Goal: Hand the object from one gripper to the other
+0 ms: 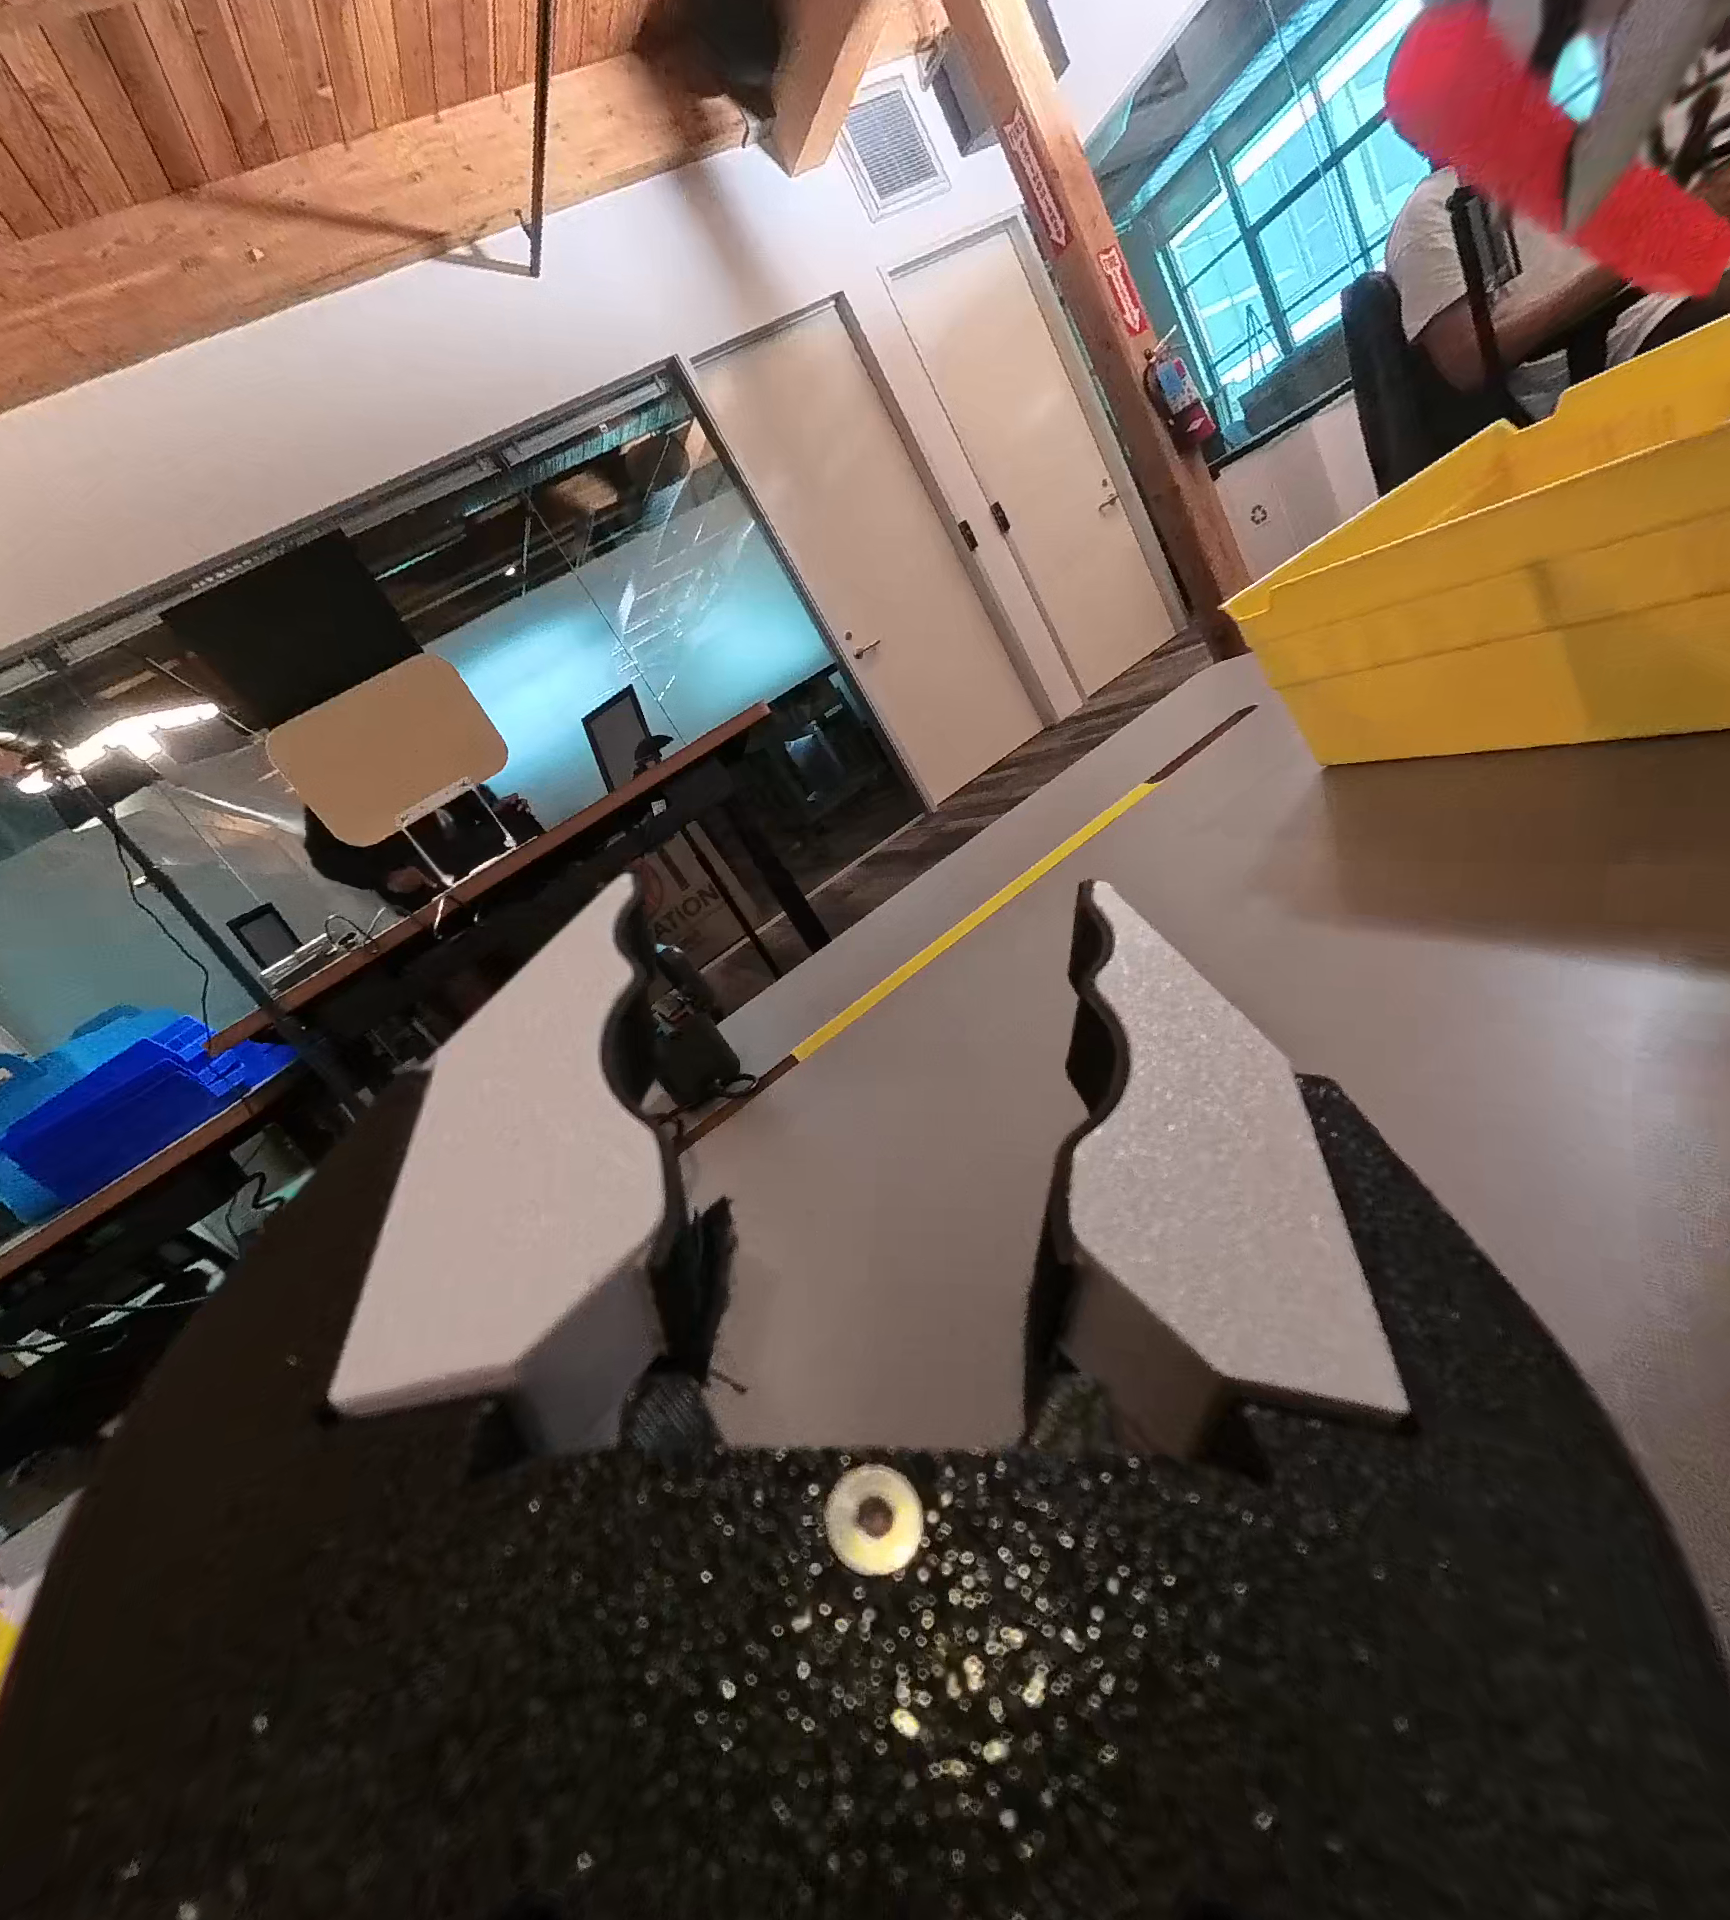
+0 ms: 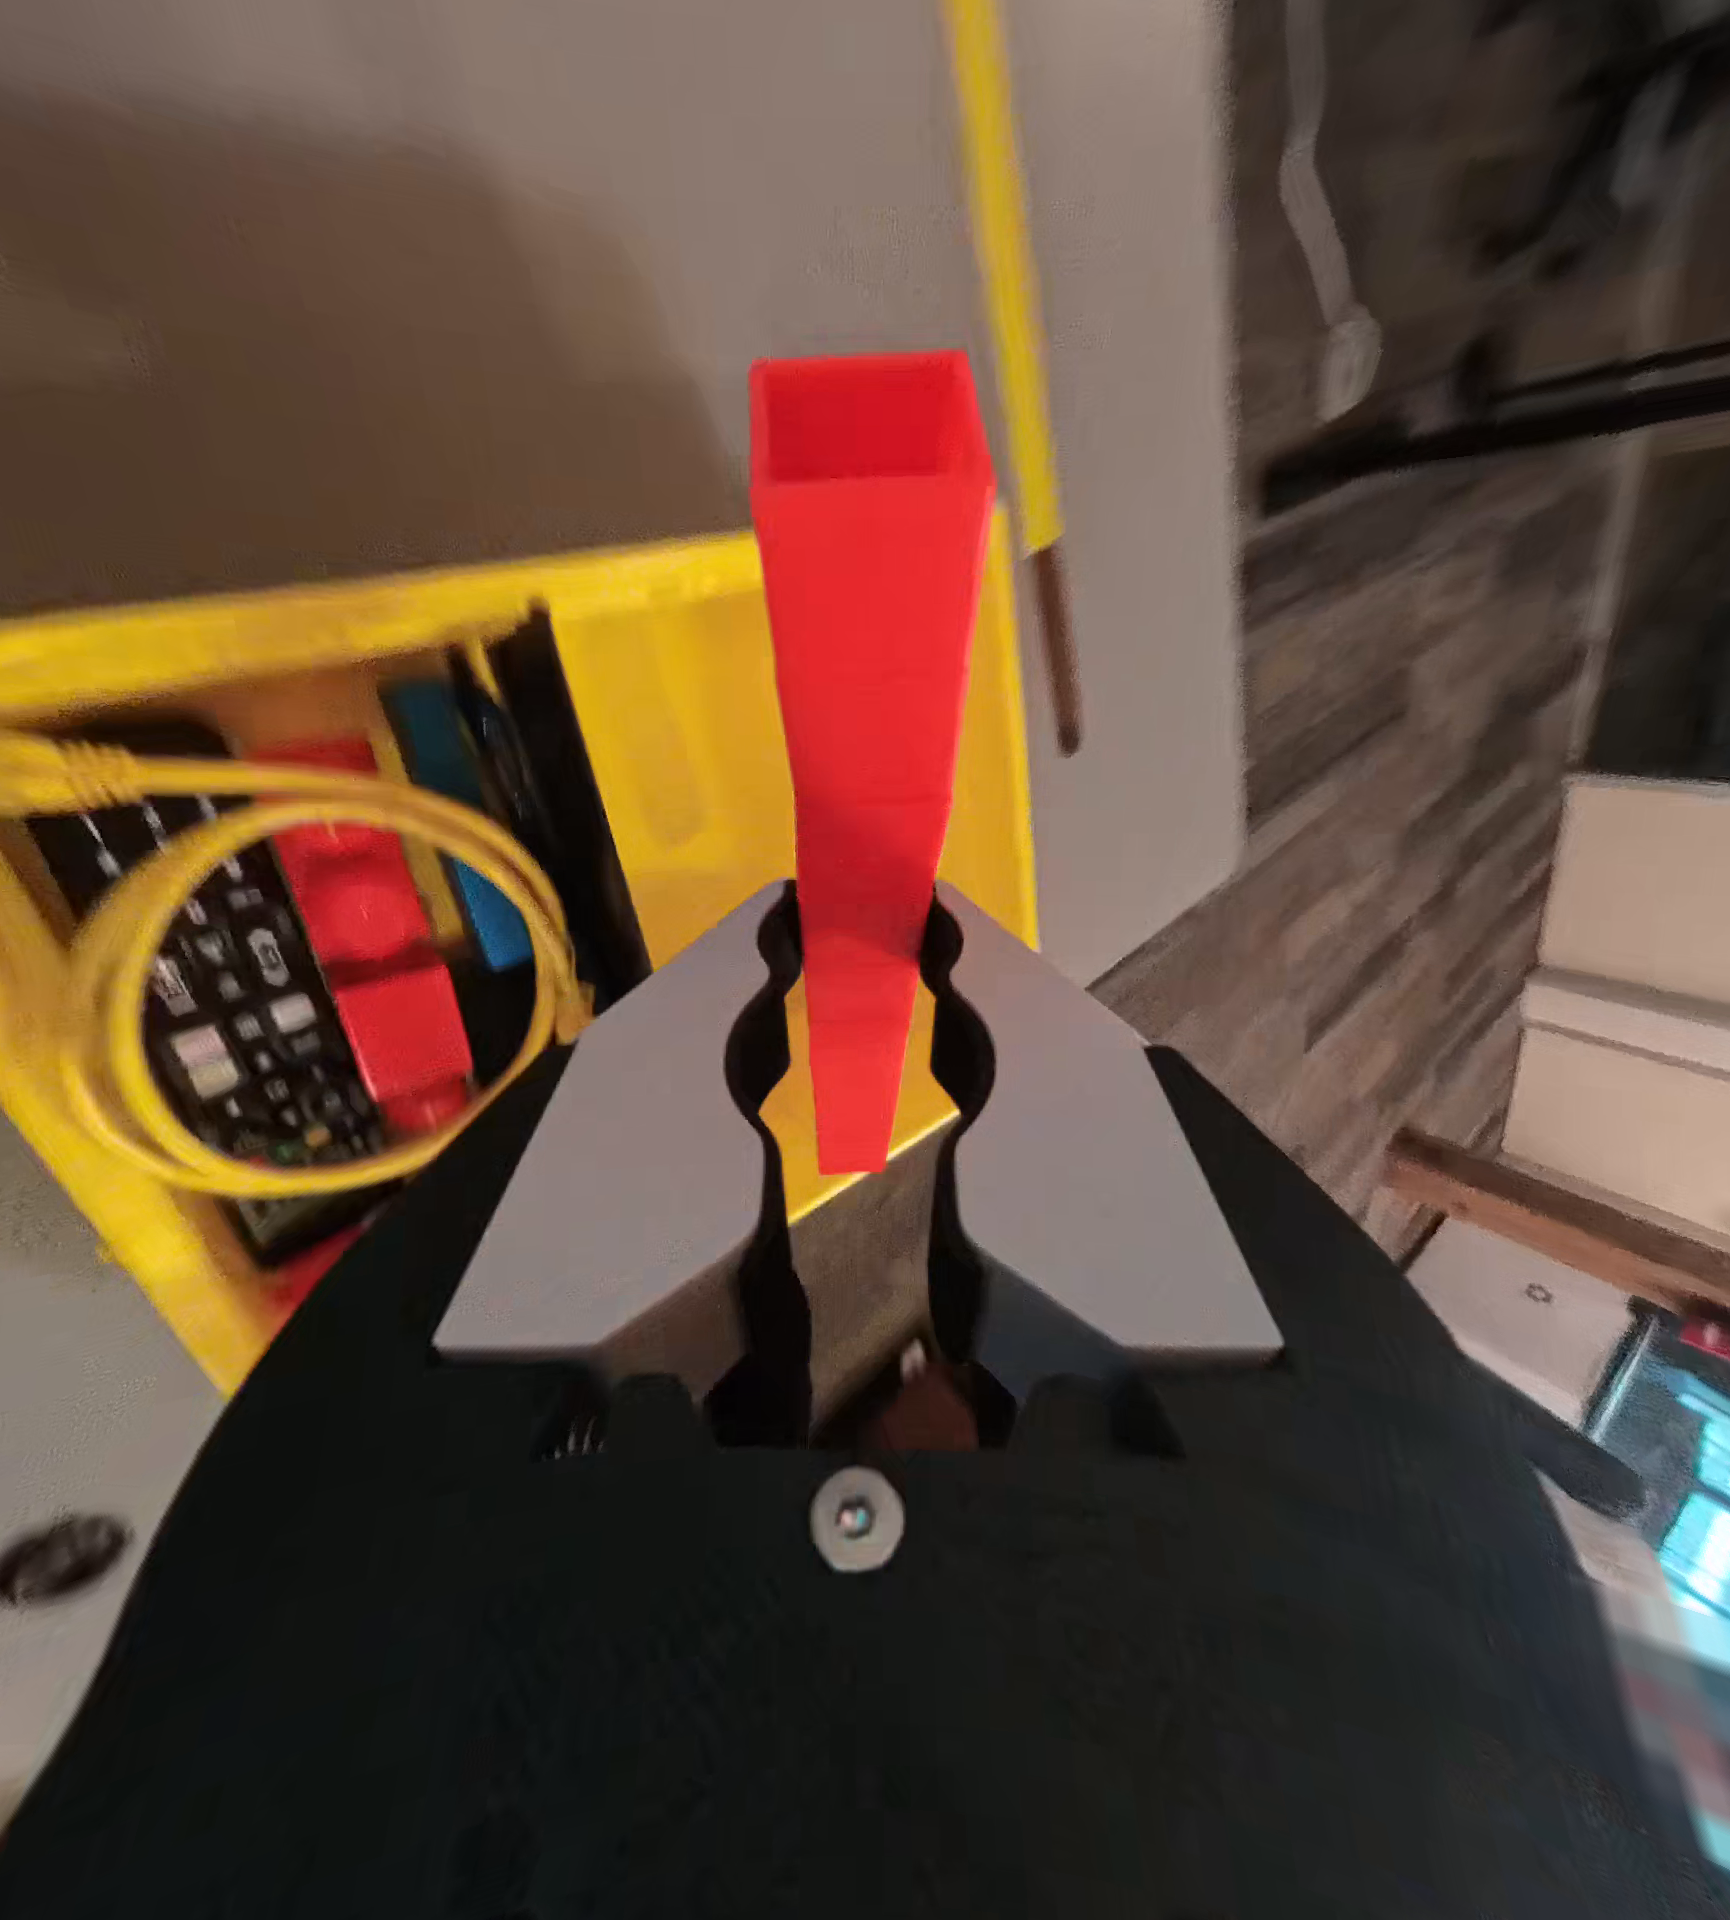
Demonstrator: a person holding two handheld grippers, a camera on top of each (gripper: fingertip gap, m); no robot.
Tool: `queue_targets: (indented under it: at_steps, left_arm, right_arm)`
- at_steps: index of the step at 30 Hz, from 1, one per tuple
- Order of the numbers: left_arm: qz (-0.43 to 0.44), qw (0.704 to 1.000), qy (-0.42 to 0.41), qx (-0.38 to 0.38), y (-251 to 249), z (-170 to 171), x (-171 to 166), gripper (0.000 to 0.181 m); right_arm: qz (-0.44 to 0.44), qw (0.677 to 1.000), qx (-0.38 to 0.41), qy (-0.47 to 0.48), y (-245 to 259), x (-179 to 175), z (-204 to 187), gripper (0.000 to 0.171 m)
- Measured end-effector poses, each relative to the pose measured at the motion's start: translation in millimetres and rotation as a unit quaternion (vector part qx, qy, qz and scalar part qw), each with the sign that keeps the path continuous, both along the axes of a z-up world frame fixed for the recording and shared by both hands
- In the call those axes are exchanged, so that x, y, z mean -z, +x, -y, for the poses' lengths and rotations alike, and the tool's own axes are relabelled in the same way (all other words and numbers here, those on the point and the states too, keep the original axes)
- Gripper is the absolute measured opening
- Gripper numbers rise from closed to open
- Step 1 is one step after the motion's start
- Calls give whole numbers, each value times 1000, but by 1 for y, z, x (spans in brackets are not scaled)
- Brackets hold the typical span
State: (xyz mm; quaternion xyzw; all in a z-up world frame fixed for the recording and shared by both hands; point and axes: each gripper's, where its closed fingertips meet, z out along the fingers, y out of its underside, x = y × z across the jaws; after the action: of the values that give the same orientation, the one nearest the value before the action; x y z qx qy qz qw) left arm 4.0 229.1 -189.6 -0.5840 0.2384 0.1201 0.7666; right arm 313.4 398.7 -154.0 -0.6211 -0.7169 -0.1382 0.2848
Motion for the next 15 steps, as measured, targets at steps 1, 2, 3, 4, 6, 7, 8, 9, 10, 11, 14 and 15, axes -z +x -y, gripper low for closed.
queue_targets:
  at_steps: [1,2,3,4,6,7,8,9,10,11,14,15]
  left_arm:
    - [2,1000,-1,1,0,0,0,78]
    - [3,1000,-2,2,0,0,0,78]
    - [2,1000,-3,2,0,0,1,78]
    - [-1,1000,-3,1,-1,0,1,77]
    - [-6,1000,-5,0,-1,-1,2,77]
    - [-7,1000,-6,1,0,-1,2,76]
    - [-8,1000,-7,1,0,-1,2,75]
    - [-9,1000,-7,2,0,-1,3,75]
    - [-9,1000,-9,3,0,-1,3,74]
    - [-8,1000,-11,3,0,-2,4,74]
    - [-5,1000,-11,4,0,-2,3,76]
    - [-3,1000,-9,3,0,-2,2,77]
  right_arm:
    - [43,999,3,-17,4,15,-10,21]
    - [81,996,9,-30,9,28,-20,21]
    - [113,992,14,-45,13,40,-27,21]
    - [136,989,19,-63,15,51,-32,21]
    - [166,981,27,-94,17,68,-37,21]
    - [177,978,27,-106,16,75,-38,21]
    - [191,974,27,-116,16,81,-38,21]
    - [206,971,24,-123,15,86,-37,21]
    - [223,966,23,-131,15,91,-35,21]
    - [241,960,24,-140,16,96,-33,21]
    - [274,949,46,-148,18,102,-30,21]
    - [273,949,64,-145,19,100,-32,23]
